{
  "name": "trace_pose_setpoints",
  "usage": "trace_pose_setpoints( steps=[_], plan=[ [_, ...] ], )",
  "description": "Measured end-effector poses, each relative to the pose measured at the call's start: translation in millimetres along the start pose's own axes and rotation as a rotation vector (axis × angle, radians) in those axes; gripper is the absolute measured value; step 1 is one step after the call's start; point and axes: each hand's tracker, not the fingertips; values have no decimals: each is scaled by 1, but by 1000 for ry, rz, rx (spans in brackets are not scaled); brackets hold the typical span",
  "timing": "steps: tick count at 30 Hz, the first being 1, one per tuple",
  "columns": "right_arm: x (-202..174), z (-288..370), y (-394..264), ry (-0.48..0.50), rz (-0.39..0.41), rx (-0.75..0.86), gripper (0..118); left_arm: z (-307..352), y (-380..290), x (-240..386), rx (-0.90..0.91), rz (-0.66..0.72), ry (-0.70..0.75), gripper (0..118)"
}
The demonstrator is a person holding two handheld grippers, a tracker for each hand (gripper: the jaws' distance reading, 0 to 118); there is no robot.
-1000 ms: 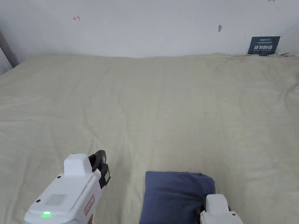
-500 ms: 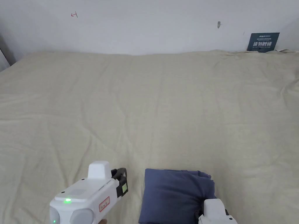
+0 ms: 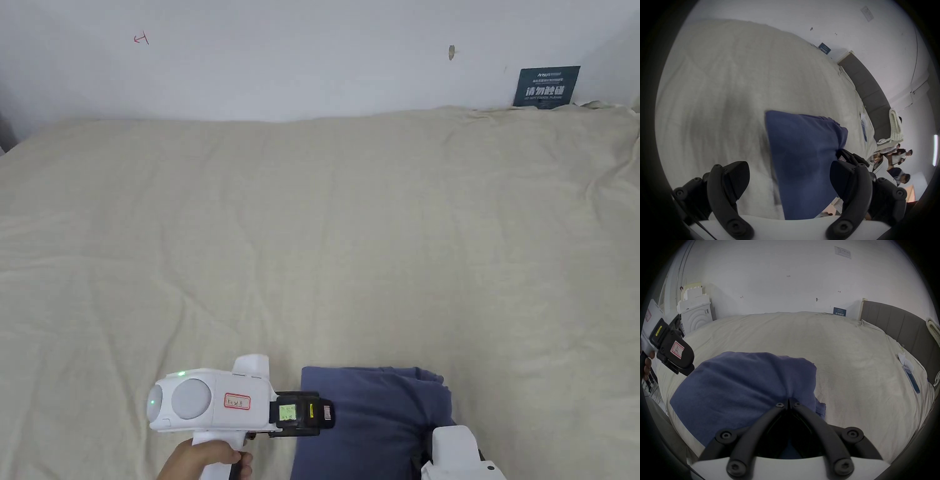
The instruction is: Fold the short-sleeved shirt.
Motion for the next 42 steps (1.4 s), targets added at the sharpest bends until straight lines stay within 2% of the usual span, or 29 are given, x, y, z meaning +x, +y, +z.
trace_pose_setpoints(
  steps=[2,3,7,13,15,17,20,28,32,36,42],
  plan=[
    [0,0,0,2,-5,-1,1,-10,3,-2,-46,20,-21,103],
    [1,0,1,4,-9,-3,1,-14,5,-3,-66,21,-18,99],
    [3,0,2,13,-24,-12,1,-23,8,-2,-89,25,-49,68],
    [4,0,3,17,-11,-16,1,-30,14,1,-136,-8,-50,53],
    [4,0,3,19,-11,-17,1,-27,13,3,-141,-5,-50,41],
    [4,0,4,22,-10,-18,1,-26,10,8,-141,-9,-60,22],
    [4,0,4,23,-6,-21,1,-24,7,18,-118,-86,-3,18],
    [12,13,20,46,0,-8,1,-3,8,32,-71,-103,19,14],
    [21,35,45,60,-9,93,1,19,20,36,-30,-115,11,14],
    [30,57,79,61,-6,202,1,45,31,23,-11,-135,68,14],
    [42,85,124,52,20,330,1,108,48,-24,37,-133,243,14]
  ],
)
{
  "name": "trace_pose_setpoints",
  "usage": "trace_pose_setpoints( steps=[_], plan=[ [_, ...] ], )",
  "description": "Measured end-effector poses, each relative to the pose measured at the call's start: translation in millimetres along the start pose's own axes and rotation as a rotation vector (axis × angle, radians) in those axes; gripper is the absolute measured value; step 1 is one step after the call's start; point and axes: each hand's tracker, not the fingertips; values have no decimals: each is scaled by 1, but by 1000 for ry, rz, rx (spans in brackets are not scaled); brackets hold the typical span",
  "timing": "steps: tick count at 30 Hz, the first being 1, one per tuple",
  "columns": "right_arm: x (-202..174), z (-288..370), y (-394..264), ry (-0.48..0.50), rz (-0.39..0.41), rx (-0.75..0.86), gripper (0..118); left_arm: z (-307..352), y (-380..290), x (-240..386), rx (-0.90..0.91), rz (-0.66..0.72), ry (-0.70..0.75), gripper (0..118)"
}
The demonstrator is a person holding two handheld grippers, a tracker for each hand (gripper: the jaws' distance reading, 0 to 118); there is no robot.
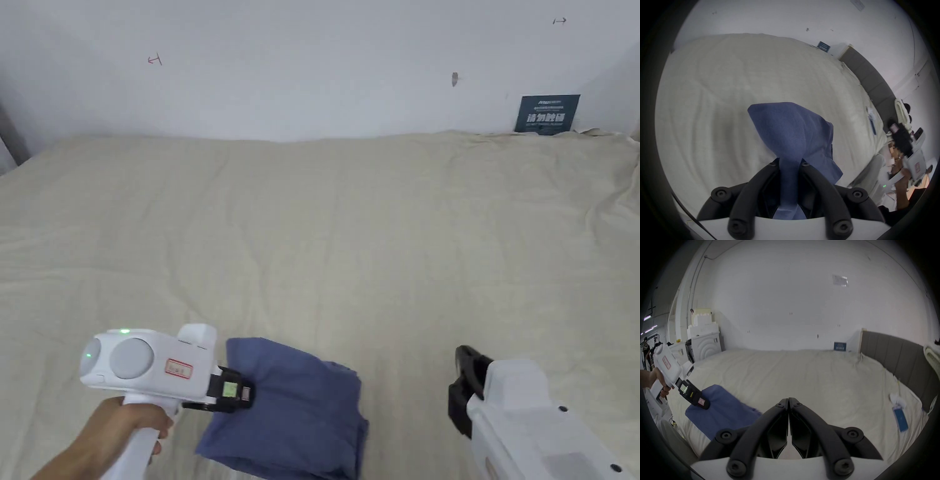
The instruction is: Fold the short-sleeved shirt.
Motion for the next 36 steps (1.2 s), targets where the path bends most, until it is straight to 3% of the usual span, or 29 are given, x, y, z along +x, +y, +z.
trace_pose_setpoints(
  steps=[12,19,30,31,33,36],
  plan=[
    [6,12,50,-29,18,119,1,96,25,-154,-31,23,386,14],
    [-4,5,54,-51,28,110,1,118,23,-232,-79,116,568,14],
    [-12,-13,50,-80,13,65,1,114,-1,-267,-116,184,669,18],
    [-13,-13,51,-79,10,64,1,113,-4,-267,-108,197,681,22],
    [-14,-12,52,-79,15,65,1,116,-6,-270,-81,222,737,45],
    [-14,-12,52,-73,25,68,1,123,-8,-269,-11,254,762,97]
  ],
)
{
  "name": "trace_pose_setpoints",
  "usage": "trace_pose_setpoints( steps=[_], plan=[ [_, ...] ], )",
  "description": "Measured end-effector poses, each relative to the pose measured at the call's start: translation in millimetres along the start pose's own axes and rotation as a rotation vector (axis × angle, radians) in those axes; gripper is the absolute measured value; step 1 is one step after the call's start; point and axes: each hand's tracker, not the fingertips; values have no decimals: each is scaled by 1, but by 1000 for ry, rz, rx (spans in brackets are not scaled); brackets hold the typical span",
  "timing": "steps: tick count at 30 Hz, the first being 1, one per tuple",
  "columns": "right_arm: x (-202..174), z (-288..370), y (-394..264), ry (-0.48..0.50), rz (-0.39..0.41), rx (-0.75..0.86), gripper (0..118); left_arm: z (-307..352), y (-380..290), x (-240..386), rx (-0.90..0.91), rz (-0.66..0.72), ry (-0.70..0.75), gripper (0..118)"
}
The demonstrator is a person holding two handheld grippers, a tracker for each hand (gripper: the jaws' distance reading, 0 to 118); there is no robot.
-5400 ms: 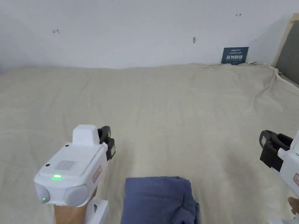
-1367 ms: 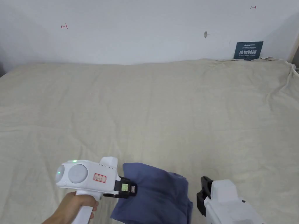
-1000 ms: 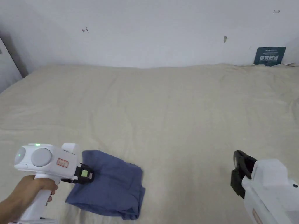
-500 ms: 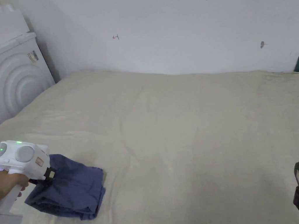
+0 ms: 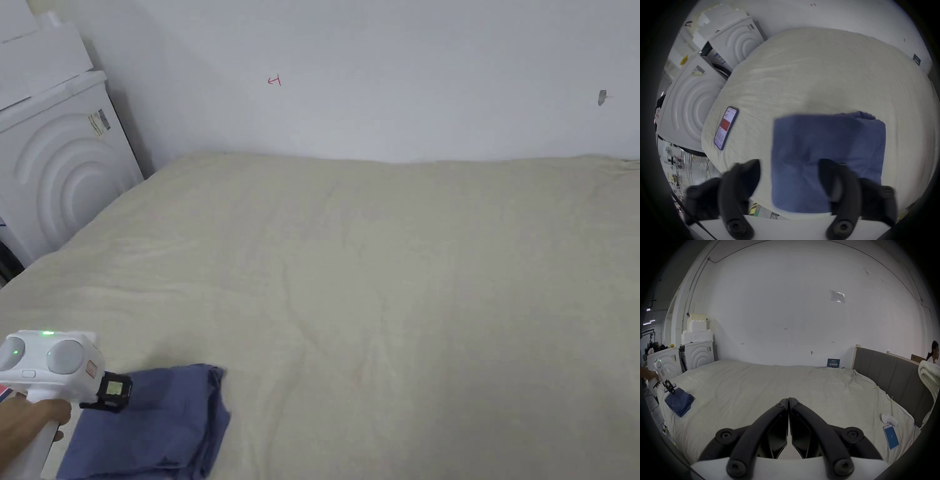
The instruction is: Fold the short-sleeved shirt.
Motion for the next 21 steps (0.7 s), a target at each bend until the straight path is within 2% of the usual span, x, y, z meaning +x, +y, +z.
trace_pose_setpoints(
  steps=[1,2,8,15,21],
  plan=[
    [0,1,1,1,1,0,1,3,0,-1,18,13,12,107],
    [2,0,0,2,1,0,1,7,0,-1,31,29,15,111],
    [5,7,7,4,-2,19,1,28,-2,-8,155,138,-58,111],
    [8,13,25,11,12,56,1,88,0,-1,373,147,-138,111],
    [11,21,43,18,29,108,1,159,0,15,647,167,-211,110]
  ],
)
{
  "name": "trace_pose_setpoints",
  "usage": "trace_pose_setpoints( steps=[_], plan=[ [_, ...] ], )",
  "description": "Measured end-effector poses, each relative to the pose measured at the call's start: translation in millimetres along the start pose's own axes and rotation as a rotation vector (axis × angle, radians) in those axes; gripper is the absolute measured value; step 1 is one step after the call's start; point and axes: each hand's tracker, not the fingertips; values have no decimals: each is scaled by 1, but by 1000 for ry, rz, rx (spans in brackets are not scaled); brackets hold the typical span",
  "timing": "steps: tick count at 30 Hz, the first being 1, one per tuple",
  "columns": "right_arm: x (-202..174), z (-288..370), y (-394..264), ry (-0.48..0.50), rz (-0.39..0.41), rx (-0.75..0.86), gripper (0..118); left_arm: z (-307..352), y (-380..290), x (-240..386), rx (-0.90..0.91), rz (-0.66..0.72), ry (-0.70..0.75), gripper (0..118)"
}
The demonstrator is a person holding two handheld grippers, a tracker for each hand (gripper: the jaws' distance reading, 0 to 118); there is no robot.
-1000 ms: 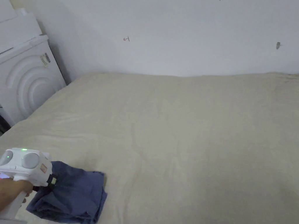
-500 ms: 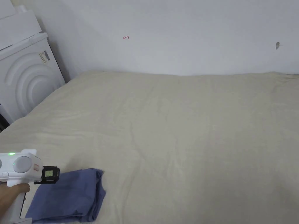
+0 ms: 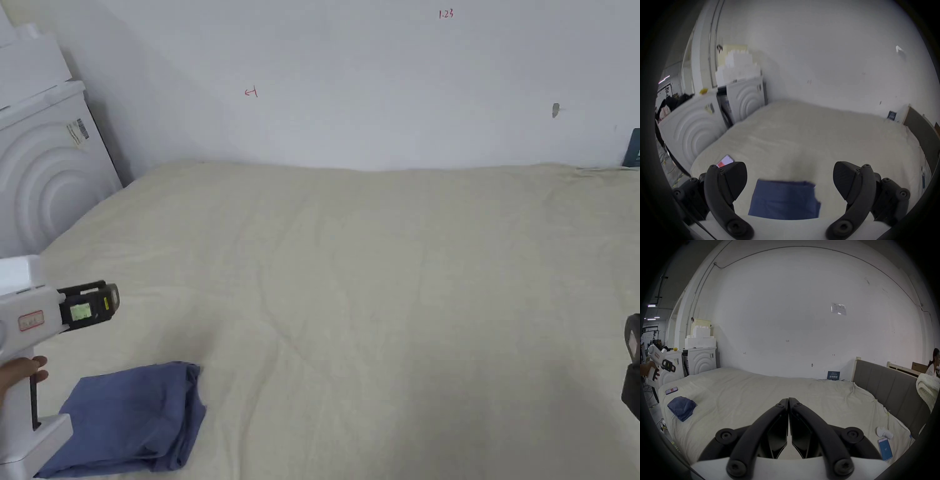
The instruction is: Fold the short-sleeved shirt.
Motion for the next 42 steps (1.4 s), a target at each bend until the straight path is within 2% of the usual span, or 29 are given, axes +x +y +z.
trace_pose_setpoints(
  steps=[4,6,13,15,17,18,20,22,32,42],
  plan=[
    [4,3,8,-2,0,32,1,36,17,29,150,-15,-32,109],
    [6,4,10,-6,1,45,1,53,20,46,226,-55,-33,105],
    [14,5,13,-20,2,77,1,84,0,110,464,-82,-64,77],
    [17,5,12,-22,-1,84,1,87,-11,128,489,-83,-58,59],
    [19,7,12,-26,-2,90,1,88,-22,144,517,-84,-55,32],
    [20,7,12,-26,-1,93,1,88,-27,151,524,-80,-60,24],
    [21,9,12,-31,6,100,1,83,-38,163,526,-74,-107,17],
    [25,9,8,-35,9,106,1,82,-48,177,529,-82,-114,1],
    [31,17,-5,-78,-15,116,1,85,-83,235,545,-65,-227,0],
    [30,20,-15,-98,-33,97,1,83,-105,270,537,-91,-270,0]
  ],
)
